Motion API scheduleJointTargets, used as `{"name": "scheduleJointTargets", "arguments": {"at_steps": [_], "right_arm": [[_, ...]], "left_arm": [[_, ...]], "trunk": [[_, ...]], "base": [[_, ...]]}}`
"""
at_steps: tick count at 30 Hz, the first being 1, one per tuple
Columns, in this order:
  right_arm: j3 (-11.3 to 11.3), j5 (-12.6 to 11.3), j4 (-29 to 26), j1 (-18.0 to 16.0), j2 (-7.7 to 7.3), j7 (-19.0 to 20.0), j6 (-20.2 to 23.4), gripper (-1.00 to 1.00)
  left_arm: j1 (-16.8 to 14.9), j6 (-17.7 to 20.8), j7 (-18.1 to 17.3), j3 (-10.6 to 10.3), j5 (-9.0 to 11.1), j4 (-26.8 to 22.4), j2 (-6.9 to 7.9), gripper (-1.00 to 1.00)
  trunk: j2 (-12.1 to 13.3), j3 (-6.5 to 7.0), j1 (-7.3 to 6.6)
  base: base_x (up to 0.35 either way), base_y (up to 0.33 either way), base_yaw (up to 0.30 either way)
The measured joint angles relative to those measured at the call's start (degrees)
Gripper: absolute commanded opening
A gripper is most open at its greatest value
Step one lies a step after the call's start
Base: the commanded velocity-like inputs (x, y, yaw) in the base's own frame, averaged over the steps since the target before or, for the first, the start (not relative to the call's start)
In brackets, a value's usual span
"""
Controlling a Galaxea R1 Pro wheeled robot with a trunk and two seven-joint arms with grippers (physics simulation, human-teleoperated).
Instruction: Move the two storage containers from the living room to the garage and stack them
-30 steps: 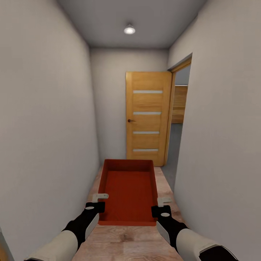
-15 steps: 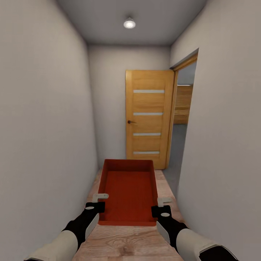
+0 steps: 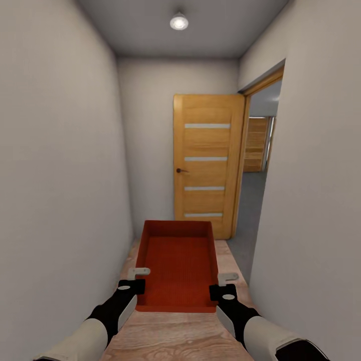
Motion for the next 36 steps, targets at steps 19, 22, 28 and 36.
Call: {"name": "scheduleJointTargets", "arguments": {"at_steps": [19,22,28,36], "right_arm": [[0.0,0.0,0.0,0.0,0.0,0.0,0.0,-1.0],[0.0,0.0,0.0,0.0,0.0,0.0,0.0,-1.0],[0.0,0.0,0.0,0.0,0.0,0.0,0.0,-1.0],[0.0,0.0,0.0,0.0,0.0,0.0,0.0,-1.0]], "left_arm": [[0.0,0.0,0.0,0.01,-0.01,0.0,0.0,-1.0],[0.0,0.0,0.0,0.01,-0.01,0.0,0.0,-1.0],[0.0,0.0,-0.01,0.02,-0.02,0.0,0.0,-1.0],[0.0,0.0,0.0,0.01,0.0,0.0,0.0,-1.0]], "trunk": [[0.0,0.0,0.0],[0.0,0.0,0.0],[0.0,0.0,0.0],[0.0,0.0,0.0]], "base": [[0.325,0.0,0.0],[0.325,0.0,0.0],[0.325,0.0,0.0],[0.325,0.0,0.0]]}}
